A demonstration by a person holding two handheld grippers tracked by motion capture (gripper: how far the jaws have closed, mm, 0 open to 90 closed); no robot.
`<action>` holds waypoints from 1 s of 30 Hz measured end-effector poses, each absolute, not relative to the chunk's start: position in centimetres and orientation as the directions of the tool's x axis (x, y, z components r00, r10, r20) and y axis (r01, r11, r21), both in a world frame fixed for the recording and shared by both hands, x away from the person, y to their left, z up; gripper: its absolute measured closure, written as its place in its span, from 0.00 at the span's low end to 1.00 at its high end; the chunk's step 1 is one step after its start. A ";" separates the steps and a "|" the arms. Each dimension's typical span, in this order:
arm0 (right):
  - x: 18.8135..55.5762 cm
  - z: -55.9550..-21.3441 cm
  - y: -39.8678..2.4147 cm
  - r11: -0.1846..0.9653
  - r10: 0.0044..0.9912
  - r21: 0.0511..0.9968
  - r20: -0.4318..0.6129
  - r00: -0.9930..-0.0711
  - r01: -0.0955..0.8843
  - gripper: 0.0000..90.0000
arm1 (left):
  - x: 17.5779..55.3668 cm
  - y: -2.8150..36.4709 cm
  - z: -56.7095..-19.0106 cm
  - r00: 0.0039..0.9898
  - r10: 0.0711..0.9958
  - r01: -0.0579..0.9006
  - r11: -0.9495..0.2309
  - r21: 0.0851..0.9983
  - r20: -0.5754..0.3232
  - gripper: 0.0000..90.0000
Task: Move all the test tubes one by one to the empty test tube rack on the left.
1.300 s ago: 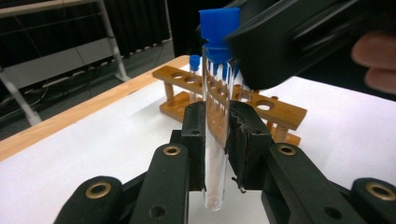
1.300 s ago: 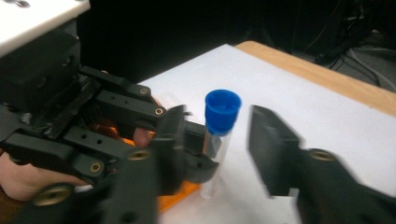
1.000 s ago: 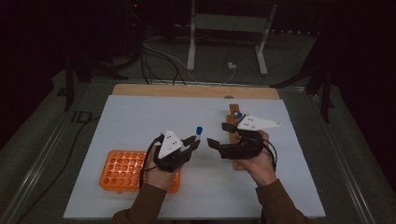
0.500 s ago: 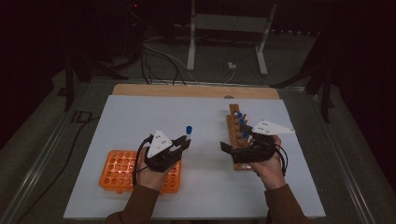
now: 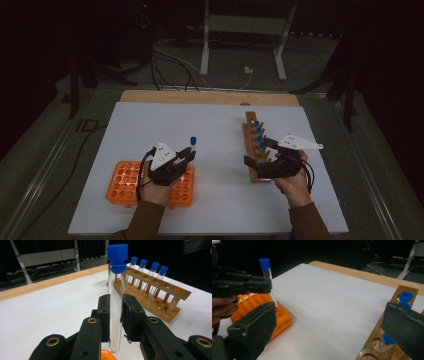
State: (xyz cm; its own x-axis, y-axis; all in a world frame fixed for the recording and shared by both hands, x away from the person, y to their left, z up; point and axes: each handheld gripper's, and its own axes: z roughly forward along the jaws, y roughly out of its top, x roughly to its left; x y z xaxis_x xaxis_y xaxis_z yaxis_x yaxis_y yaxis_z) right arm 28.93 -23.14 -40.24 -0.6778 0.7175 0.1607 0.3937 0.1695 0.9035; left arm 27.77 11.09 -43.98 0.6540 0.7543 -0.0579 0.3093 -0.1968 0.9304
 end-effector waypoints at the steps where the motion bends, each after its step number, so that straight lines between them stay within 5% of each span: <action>1: 28.9 -40.2 -23.1 0.170 0.717 0.903 0.161 -0.678 0.394 0.00 | 27.8 11.2 -44.1 0.651 0.757 0.312 -0.197 0.929 -0.058 0.86; 30: 28.7 -40.4 -23.6 0.150 0.717 0.906 0.176 -0.674 0.396 0.00 | 28.4 11.7 -46.7 0.618 0.784 0.398 -0.250 0.883 -0.057 0.86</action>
State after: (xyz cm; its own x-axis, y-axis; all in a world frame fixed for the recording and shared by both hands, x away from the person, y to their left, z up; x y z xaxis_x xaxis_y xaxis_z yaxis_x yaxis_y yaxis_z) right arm 28.67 -23.56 -40.36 -0.6740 0.7175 0.1762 0.3961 0.1496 0.9059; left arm 28.37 11.72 -46.75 0.6184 0.7838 -0.0573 0.3982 -0.2496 0.8827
